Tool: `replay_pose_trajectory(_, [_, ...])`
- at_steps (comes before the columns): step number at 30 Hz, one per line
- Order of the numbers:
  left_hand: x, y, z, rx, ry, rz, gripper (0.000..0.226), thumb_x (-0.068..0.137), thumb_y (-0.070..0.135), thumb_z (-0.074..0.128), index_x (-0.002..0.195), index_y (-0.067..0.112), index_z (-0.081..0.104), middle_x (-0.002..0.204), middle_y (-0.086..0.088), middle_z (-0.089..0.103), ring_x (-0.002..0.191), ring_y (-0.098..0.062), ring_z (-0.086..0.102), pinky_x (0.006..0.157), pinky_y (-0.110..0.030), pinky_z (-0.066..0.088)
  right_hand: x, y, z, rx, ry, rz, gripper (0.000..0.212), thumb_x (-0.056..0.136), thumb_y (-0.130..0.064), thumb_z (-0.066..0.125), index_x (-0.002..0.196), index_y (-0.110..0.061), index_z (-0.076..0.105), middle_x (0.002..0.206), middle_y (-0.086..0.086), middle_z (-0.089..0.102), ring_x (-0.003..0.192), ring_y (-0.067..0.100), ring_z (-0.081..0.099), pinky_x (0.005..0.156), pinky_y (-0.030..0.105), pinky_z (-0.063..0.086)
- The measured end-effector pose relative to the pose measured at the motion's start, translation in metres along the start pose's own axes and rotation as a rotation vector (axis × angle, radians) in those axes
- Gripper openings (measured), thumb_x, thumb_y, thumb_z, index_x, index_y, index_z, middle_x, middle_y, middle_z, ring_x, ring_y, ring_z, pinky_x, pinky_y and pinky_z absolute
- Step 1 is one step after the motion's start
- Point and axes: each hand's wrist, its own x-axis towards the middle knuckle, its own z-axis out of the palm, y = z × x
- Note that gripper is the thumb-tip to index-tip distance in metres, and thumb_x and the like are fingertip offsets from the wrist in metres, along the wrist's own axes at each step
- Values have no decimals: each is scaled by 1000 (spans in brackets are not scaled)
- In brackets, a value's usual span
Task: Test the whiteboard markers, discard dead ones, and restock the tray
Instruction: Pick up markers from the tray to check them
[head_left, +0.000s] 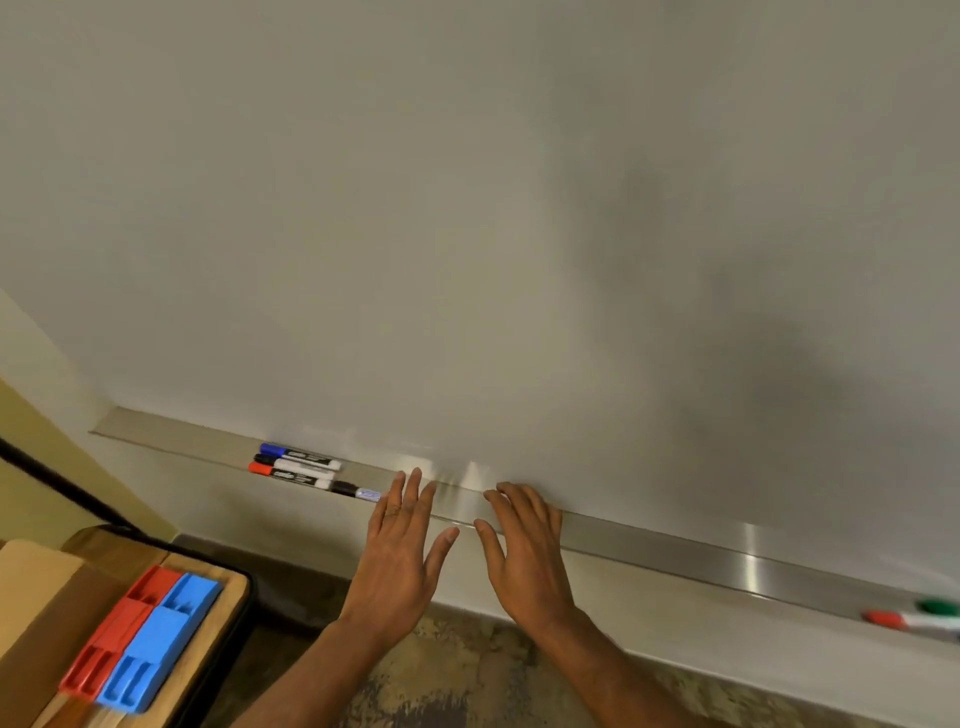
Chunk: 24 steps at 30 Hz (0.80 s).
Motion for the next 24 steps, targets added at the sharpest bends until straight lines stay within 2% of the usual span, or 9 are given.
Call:
replay_pose_trajectory(6, [3, 82, 30, -66, -74, 94, 83, 95, 74, 2, 161, 25, 11, 170, 6, -5, 155, -8, -15, 129, -40, 5, -40, 90, -71, -104, 95, 105, 29, 95, -28, 62, 122, -20, 67, 129, 0, 65, 124, 23, 56, 100, 45, 49])
replay_pose_trajectory(10, [6, 141, 55, -80, -93, 199, 74, 101, 65, 15, 161, 21, 19, 170, 5, 2, 156, -10, -10, 127, -35, 5, -71, 156, -124, -178, 186, 208, 31, 96, -24, 50, 118, -15, 69, 124, 3, 66, 119, 25, 57, 98, 45, 47])
replay_pose_trajectory(13, [6, 177, 73, -97, -115, 243, 75, 100, 65, 15, 161, 21, 18, 170, 6, 1, 155, -8, -11, 125, -30, -1, -92, 201, -157, -221, 229, 295, 28, 89, -10, 63, 116, -13, 70, 121, 5, 68, 117, 27, 59, 96, 44, 49])
replay_pose_trajectory(16, [7, 208, 90, -101, -120, 293, 74, 101, 64, 17, 161, 21, 20, 170, 5, 3, 156, -9, -9, 125, -27, -3, -110, 241, -188, -240, 235, 390, 35, 82, 0, 74, 114, -13, 70, 117, 6, 69, 112, 28, 63, 91, 45, 51])
replay_pose_trajectory(21, [8, 248, 119, -93, -149, 333, 75, 101, 65, 17, 161, 21, 20, 170, 5, 4, 156, -9, -8, 125, -30, 0, -135, 306, -236, -266, 268, 527, 31, 83, 4, 71, 110, -10, 71, 110, 10, 72, 101, 31, 67, 82, 43, 54])
replay_pose_trajectory(24, [9, 264, 136, -77, -167, 348, 75, 100, 66, 16, 161, 22, 18, 170, 5, 3, 156, -10, -7, 126, -32, 3, -142, 340, -254, -266, 235, 595, 33, 81, 7, 70, 111, -7, 71, 110, 13, 72, 100, 34, 68, 81, 47, 58])
